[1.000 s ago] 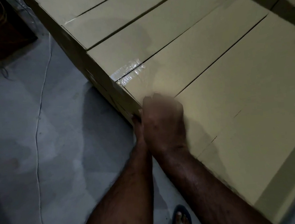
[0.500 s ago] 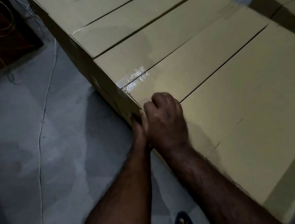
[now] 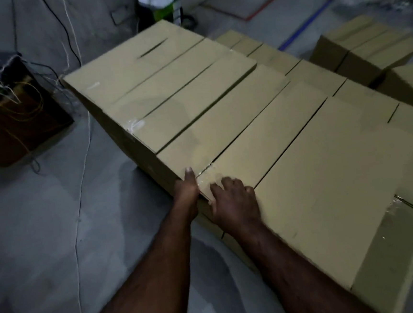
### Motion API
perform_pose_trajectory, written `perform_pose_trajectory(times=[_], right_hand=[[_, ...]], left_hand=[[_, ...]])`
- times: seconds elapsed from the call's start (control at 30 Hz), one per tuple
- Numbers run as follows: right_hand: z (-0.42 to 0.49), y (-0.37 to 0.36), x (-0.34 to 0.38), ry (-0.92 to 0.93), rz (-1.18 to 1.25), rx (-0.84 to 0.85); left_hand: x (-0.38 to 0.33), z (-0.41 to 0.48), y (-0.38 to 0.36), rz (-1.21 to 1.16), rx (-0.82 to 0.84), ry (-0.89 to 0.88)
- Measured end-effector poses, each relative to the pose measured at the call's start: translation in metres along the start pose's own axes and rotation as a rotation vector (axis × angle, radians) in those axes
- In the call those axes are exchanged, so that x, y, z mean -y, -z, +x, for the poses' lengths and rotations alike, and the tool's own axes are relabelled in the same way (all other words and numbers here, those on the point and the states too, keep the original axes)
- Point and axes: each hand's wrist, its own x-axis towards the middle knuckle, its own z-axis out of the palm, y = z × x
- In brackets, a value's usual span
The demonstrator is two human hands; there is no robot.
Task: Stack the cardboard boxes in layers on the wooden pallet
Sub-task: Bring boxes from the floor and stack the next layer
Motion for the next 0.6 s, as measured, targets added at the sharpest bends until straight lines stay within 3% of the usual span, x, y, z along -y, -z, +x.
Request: perform_pose_trajectory(times=[0.1,0.27,0.4,0.6], right_hand=[[0.005,0.014,0.002,-0.037,0.045,0.105],[0.034,0.046,-0.006,-0.144,0.174,0.191],[0.07,0.073,-0.031,-0.224,0.271,0.176],[0.132,0.115,-0.089,-0.369,0.246,0.09]], left_hand=[[-0.008,0.002,0.01,0.188,-0.013,-0.097],[-0.077,-0.033,0.007,0.85,-0.304,-0.335],[-0.127,-0.036,-0.02,1.067,-0.099,-0.566],[-0.207,-0.004,-0.1,1.185,0.179,-0.815]])
